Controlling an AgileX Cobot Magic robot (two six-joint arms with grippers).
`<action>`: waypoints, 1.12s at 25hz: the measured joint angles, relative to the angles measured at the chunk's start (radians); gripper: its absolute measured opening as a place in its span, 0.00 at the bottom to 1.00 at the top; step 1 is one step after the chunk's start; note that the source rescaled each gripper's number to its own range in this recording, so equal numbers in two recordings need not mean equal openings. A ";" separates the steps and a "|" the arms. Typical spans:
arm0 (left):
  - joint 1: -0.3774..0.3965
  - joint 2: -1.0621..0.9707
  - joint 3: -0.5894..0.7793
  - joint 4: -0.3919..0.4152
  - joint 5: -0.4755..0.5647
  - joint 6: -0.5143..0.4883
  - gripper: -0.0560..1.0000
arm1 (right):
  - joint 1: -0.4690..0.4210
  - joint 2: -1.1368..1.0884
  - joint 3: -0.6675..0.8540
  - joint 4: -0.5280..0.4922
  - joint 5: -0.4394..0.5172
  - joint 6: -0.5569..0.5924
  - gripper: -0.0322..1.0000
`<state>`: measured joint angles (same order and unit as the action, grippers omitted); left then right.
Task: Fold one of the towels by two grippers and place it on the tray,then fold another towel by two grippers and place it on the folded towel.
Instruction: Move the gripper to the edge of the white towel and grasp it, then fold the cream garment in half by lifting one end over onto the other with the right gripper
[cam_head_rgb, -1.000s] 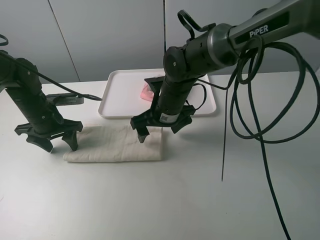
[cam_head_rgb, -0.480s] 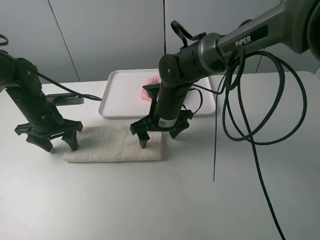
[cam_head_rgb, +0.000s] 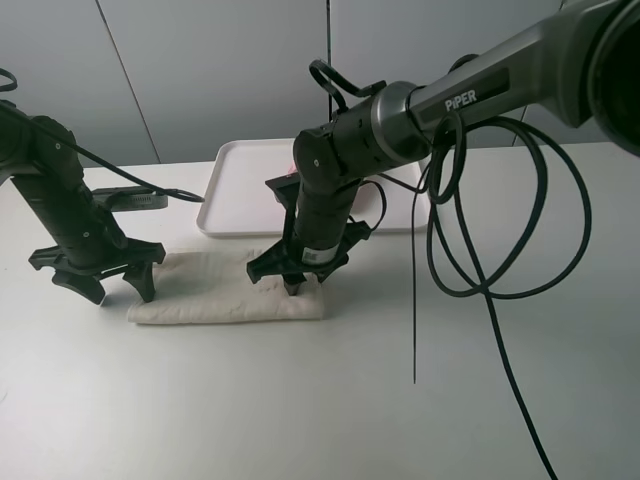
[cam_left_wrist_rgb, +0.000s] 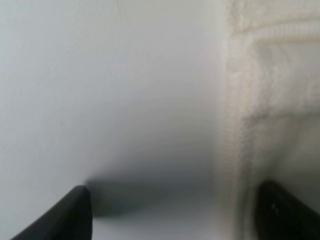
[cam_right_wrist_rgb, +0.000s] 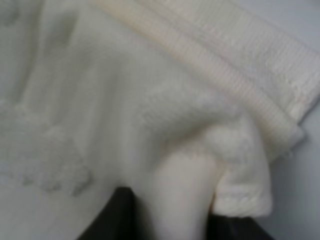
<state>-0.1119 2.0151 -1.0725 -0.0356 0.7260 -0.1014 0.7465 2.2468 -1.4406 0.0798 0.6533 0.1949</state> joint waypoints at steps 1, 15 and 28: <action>0.000 0.000 0.000 0.000 0.000 0.000 0.90 | 0.002 0.002 0.000 0.016 -0.002 0.002 0.25; 0.000 0.000 0.000 0.006 0.000 0.000 0.90 | 0.005 -0.031 0.002 0.017 -0.009 -0.002 0.09; 0.000 0.000 -0.001 0.016 0.000 0.000 0.90 | 0.005 -0.175 0.009 0.285 0.025 -0.172 0.09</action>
<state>-0.1119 2.0151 -1.0732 -0.0198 0.7260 -0.1014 0.7518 2.0718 -1.4313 0.3648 0.6779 0.0228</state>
